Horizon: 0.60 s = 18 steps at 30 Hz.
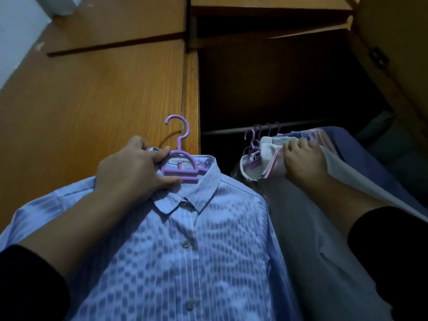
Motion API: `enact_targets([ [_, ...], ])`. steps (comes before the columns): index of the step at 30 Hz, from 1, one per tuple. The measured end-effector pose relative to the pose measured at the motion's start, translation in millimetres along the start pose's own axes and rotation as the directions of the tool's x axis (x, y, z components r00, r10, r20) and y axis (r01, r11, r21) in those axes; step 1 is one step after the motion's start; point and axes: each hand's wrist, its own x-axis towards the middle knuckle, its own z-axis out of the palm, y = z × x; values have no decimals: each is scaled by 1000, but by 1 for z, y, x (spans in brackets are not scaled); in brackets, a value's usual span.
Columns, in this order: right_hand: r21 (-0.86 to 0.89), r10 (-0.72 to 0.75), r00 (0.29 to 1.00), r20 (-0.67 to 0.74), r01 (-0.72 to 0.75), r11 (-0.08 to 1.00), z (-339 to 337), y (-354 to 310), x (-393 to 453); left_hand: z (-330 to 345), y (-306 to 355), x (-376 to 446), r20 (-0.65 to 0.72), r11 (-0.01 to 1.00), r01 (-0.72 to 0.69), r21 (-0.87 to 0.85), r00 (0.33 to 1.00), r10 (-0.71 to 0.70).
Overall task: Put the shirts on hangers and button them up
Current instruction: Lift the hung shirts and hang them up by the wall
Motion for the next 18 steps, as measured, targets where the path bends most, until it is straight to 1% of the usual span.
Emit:
enact_targets([
  [4,52,51,998,-25,-49,997,9,-7,28,6,13,10,-12,1000,-22,16,1000,22],
  [8,99,80,997,22,-81,992,19,-15,60,14,22,20,-20,998,-34,59,999,35],
  [10,97,92,995,42,-96,991,24,-20,75,16,25,24,-45,998,-25,54,999,27],
  [14,102,84,995,45,-88,991,38,-30,97,22,31,33,-92,999,-16,43,996,20],
  [18,85,41,999,32,-44,995,49,-38,111,24,35,38,-74,998,4,62,997,1],
])
